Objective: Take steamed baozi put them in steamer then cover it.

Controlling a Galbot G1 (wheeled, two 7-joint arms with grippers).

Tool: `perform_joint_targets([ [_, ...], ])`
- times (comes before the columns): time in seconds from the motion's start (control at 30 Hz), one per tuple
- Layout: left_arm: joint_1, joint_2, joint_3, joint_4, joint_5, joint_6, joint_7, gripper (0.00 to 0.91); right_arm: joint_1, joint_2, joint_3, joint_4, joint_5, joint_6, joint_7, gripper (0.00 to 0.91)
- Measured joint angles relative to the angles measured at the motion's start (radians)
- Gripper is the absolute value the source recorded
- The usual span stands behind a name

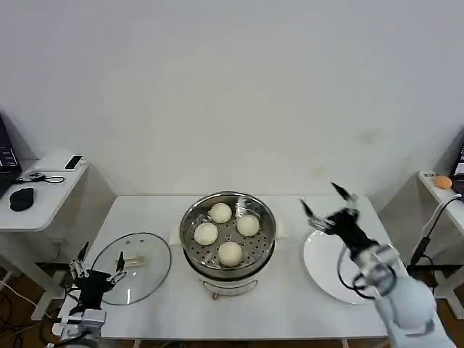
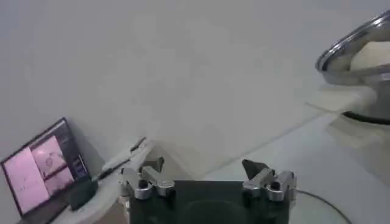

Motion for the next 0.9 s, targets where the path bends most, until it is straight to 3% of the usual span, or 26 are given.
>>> perform_joint_targets([
  [0.43, -0.019, 0.067, 0.048, 0.157, 0.5, -0.085, -0.061, 0.907, -0.246, 0.224, 0.21, 0.002, 0.001, 0.211, 0.052, 0.907],
  [0.9, -0.109, 0.128, 0.154, 0.318, 0.743, -0.088, -0.053, 0.907, -0.344, 0.332, 0.312, 0.025, -0.012, 0.3, 0.062, 0.907],
])
